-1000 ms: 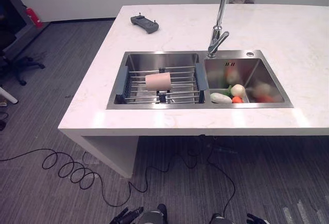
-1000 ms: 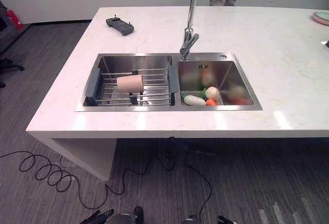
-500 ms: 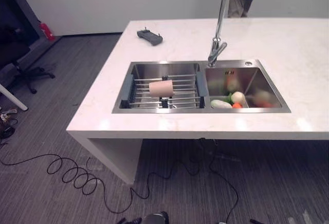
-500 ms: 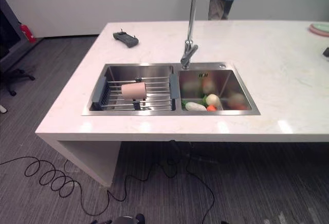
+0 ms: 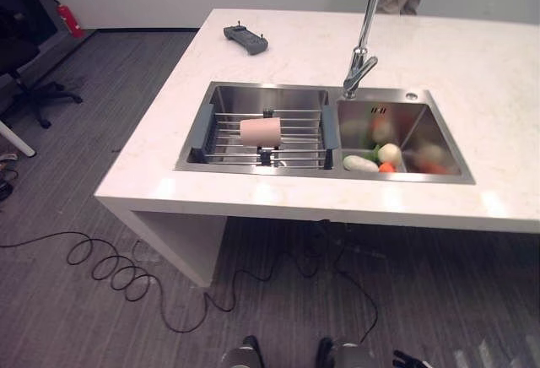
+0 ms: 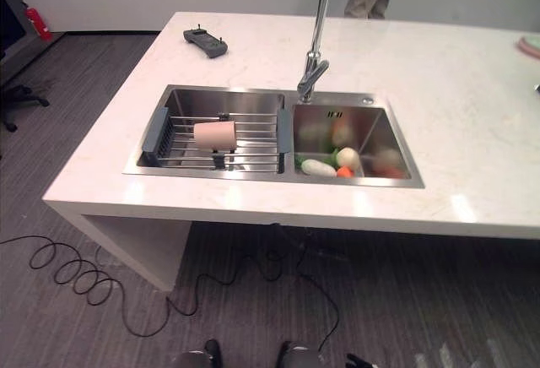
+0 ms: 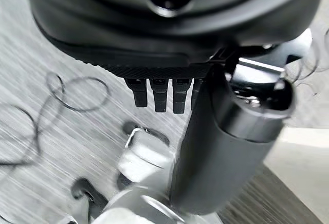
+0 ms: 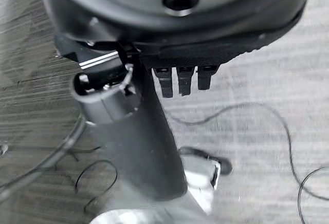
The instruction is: Place the dishes in the dishwasher.
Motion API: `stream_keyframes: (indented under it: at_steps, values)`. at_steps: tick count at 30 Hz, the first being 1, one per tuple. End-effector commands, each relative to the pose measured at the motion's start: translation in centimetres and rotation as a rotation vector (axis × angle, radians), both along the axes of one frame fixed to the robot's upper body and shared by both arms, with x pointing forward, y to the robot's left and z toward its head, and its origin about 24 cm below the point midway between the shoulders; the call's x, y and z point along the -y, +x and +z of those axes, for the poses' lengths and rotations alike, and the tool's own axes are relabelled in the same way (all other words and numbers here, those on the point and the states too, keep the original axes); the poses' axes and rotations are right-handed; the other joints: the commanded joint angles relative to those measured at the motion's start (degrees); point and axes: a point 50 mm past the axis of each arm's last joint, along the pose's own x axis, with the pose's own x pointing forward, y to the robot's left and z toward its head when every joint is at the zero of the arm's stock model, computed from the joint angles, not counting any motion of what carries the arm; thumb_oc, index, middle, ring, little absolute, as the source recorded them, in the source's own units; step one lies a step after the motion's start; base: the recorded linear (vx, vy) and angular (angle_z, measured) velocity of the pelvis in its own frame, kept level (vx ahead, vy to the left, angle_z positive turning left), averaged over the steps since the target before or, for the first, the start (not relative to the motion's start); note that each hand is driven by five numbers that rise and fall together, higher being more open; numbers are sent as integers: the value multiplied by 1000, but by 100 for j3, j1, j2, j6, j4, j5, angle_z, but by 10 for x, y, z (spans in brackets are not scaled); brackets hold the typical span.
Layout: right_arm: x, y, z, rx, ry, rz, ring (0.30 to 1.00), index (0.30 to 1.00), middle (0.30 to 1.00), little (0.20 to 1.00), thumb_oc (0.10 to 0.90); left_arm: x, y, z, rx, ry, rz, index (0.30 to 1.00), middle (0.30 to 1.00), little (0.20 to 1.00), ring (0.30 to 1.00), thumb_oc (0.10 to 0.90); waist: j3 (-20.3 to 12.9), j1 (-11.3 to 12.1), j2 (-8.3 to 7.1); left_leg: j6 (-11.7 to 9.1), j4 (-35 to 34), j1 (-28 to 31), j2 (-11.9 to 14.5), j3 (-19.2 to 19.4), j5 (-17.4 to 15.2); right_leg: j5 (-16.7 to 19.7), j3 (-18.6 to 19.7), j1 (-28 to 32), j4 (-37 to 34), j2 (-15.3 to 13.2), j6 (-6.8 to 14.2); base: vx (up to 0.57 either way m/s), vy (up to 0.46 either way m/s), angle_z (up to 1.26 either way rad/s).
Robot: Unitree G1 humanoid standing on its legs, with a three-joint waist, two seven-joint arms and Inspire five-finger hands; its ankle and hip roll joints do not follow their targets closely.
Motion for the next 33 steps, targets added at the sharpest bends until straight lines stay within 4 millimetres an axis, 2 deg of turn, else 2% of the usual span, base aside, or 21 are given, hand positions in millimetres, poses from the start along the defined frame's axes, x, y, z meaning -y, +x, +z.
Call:
stream_keyframes:
  at_steps: [1, 4, 6, 9, 13, 15, 16, 18, 20, 21, 22, 23, 26, 30, 32, 33]
  values:
    - [29, 19, 16, 105, -69, -64, 900, 900, 900, 900, 800, -2, 43, 12, 179, 24, 30, 900, 900, 900, 900, 800, 60, -269, 438, 25, -14, 235, 317, 116, -144, 346, -257, 624, -761, -454, 665, 51, 279, -5]
    - [35, 9, 15, 85, -58, -132, 900, 900, 900, 900, 800, -13, 49, 18, 230, 73, 139, 900, 900, 900, 900, 800, -132, -384, 552, -81, -14, 240, 392, 16, -361, 336, -341, 483, -761, -559, 721, 42, 228, 6]
    - [34, -2, 13, 49, -64, -107, 900, 900, 900, 900, 800, -32, 50, 26, 261, 173, 204, 900, 900, 900, 900, 800, -265, -402, 608, -109, -14, 297, 306, -29, -506, 354, -328, 460, -761, -655, 801, 95, 148, 10]
    - [34, -6, 12, 42, -65, -101, 900, 900, 900, 900, 800, -51, 51, 36, 286, 271, 226, 900, 900, 900, 900, 800, -309, -378, 638, -83, -14, 317, 239, -78, -570, 332, -288, 475, -761, -693, 826, 56, 86, 1]
    - [38, -10, 13, 31, -75, -89, 900, 900, 900, 900, 800, -114, 53, 78, 377, 542, 305, 900, 900, 900, 900, 800, -342, -298, 718, -10, -14, 416, 160, -97, -713, 239, -244, 571, -761, -743, 878, 21, 45, -3]
    - [38, -11, 13, 32, -77, -91, 900, 900, 900, 900, 800, -133, 54, 97, 417, 641, 305, 900, 900, 900, 900, 800, -371, -270, 736, 23, -14, 380, 142, -101, -695, 262, -251, 551, -761, -754, 881, 2, 4, 2]
    - [37, -13, 13, 29, -81, -96, 900, 900, 900, 900, 800, -165, 60, 139, 530, 832, 281, 900, 900, 900, 900, 800, -374, -204, 763, 70, -14, 399, 125, -102, -720, 246, -263, 602, -761, -765, 896, 12, 0, 3]
    - [35, -17, 12, 24, -82, -100, 900, 900, 900, 900, 800, -183, 66, 172, 624, 932, 255, 900, 900, 900, 900, 800, -370, -161, 789, 88, -14, 428, 124, -110, -758, 215, -283, 646, -761, -778, 910, 0, 0, 0]
    - [33, -21, 10, 19, -79, -112, 900, 900, 900, 900, 800, -199, 85, 238, 829, 1107, 164, 900, 900, 900, 900, 800, -401, -104, 823, 106, -14, 381, 112, -110, -736, 245, -324, 624, -761, -802, 930, -6, -17, 7]
    - [32, -21, 10, 18, -77, -112, 900, 900, 900, 900, 800, -201, 94, 264, 905, 1163, 130, 900, 900, 900, 900, 800, -419, -86, 838, 101, -14, 378, 110, -107, -742, 240, -341, 629, -761, -807, 940, -7, -12, 9]
    - [32, -21, 10, 18, -77, -112, 900, 900, 900, 900, 800, -201, 94, 264, 905, 1163, 130, 900, 900, 900, 900, 800, -419, -86, 838, 101, -14, 378, 110, -107, -742, 240, -341, 629, -761, -807, 940, 41, -16, 7]
    - [29, -19, 9, 17, -73, -101, 900, 900, 900, 900, 800, -200, 109, 306, 1009, 1243, 72, 900, 900, 900, 900, 800, -448, -62, 852, 85, -14, 407, 109, -102, -792, 192, -356, 664, -761, -811, 959, 45, -18, 12]
    - [25, -13, 8, 17, -61, -90, 900, 900, 900, 900, 800, -192, 125, 371, 1136, 1385, -21, 900, 900, 900, 900, 800, -534, -56, 854, 59, -14, 381, 122, -72, -762, 206, -379, 642, -761, -809, 976, 31, -38, 14]
    - [25, -11, 8, 1, -58, -72, 900, 900, 900, 900, 800, -182, 128, 432, 1260, 1492, -155, 900, 900, 900, 900, 800, -612, -104, 859, 26, -14, 431, 175, 6, -807, 154, -358, 656, -761, -766, 1009, 51, -39, -3]
    - [26, -12, 8, -13, -55, -75, 900, 900, 900, 900, 800, -164, 135, 467, 1355, 1505, -307, 900, 900, 900, 900, 800, -634, -152, 859, 25, -14, 419, 206, 41, -760, 211, -337, 616, -761, -752, 1024, 17, -58, -8]
    - [27, -13, 8, -18, -54, -77, 900, 900, 900, 900, 800, -155, 140, 477, 1375, 1495, -385, 900, 900, 900, 900, 800, -656, -181, 859, 19, -14, 406, 217, 52, -752, 224, -327, 592, -761, -746, 1033, 15, -51, -7]
